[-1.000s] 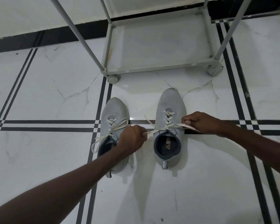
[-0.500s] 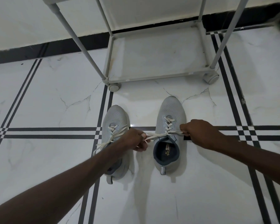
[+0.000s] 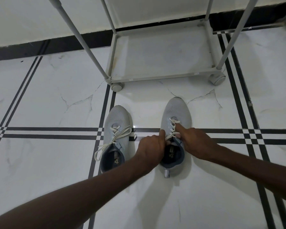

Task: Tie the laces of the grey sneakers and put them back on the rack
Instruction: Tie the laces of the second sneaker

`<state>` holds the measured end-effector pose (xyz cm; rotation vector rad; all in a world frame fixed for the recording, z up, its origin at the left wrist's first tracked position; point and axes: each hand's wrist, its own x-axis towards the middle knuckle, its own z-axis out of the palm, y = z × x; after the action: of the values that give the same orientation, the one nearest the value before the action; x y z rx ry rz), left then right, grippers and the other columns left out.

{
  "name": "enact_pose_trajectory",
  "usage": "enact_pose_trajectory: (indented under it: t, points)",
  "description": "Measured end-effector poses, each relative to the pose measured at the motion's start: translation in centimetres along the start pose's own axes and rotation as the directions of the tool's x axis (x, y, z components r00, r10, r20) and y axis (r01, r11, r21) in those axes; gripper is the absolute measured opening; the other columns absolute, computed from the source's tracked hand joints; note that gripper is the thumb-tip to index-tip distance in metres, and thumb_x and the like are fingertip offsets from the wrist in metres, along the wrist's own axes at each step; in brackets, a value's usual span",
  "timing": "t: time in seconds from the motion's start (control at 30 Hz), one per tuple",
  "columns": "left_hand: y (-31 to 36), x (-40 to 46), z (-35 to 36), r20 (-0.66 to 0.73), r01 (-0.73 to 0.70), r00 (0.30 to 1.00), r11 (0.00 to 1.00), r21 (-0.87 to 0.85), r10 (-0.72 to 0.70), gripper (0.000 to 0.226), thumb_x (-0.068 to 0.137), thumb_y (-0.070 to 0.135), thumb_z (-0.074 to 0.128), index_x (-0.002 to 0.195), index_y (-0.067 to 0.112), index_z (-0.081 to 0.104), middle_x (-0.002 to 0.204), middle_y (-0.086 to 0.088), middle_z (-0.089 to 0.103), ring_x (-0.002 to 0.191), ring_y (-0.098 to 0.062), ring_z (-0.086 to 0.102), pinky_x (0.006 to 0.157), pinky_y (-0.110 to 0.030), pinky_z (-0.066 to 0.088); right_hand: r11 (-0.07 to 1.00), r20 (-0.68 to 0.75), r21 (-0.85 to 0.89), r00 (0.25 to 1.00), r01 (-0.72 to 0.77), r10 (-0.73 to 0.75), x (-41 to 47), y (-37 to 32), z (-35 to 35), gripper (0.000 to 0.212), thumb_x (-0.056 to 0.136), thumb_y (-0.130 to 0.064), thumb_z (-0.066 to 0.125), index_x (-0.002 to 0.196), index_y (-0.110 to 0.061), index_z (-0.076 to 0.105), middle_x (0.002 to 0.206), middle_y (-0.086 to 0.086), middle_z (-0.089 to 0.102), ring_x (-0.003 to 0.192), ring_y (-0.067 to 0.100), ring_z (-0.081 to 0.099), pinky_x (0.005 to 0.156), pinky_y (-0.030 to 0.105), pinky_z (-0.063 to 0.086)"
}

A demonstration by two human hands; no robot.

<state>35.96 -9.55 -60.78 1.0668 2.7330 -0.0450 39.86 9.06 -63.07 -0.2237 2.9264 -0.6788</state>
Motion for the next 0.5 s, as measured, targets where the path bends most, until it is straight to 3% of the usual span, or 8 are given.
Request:
enact_pose_trajectory:
  t: [0.1,0.27,0.4,0.5]
  points:
    - [0.2,-0.4,-0.8,0.078,0.013,0.997,0.997,0.075,-0.019,0.025,0.104,0.03,0.036,0.118,0.016,0.051,0.099,-0.007,0.072,0.085,-0.029,0.068,0.061,-0.034,0.032,0.996,0.045,-0.094,0.999,-0.012,0.017,0.3,0.3,-0.5,0.015,0.095,-0.029,0.049,0.102,-0.017,0.056,0.078,0.011,0.069,0.069,0.035,0.064,0.056,0.035,0.045]
    - [0.7,-0.6,-2.1,0.217,0.133,0.969,0.989,-0.064,-0.117,0.022,0.099,0.023,0.044,0.107,0.015,0.062,0.104,-0.01,0.071,0.095,-0.031,0.067,0.066,-0.032,0.039,0.987,0.104,-0.151,0.994,0.047,-0.032,1.2,1.0,-0.9,0.016,0.09,-0.032,0.047,0.086,-0.023,0.06,0.072,0.003,0.067,0.066,0.028,0.063,0.056,0.033,0.044]
    - [-0.1,-1.5,-2.0,0.207,0.08,0.977,0.99,-0.114,-0.055,0.038,0.103,0.039,0.034,0.102,0.013,0.062,0.099,-0.013,0.071,0.09,-0.033,0.067,0.065,-0.032,0.039,0.994,0.054,-0.098,0.997,0.051,-0.046,0.9,0.5,-0.7,0.03,0.092,-0.045,0.04,0.09,-0.021,0.058,0.08,0.002,0.069,0.074,0.028,0.065,0.06,0.035,0.045]
    - [-2.8,-1.6,-2.9,0.098,0.091,0.993,0.968,-0.233,-0.069,0.059,0.096,0.061,0.028,0.111,0.014,0.062,0.111,-0.011,0.068,0.102,-0.031,0.063,0.08,-0.038,0.05,0.993,-0.17,0.098,0.982,-0.061,0.077,-0.5,-0.2,-0.2,0.037,0.088,-0.045,0.058,0.114,-0.018,0.055,0.104,0.004,0.065,0.094,0.026,0.059,0.076,0.038,0.047]
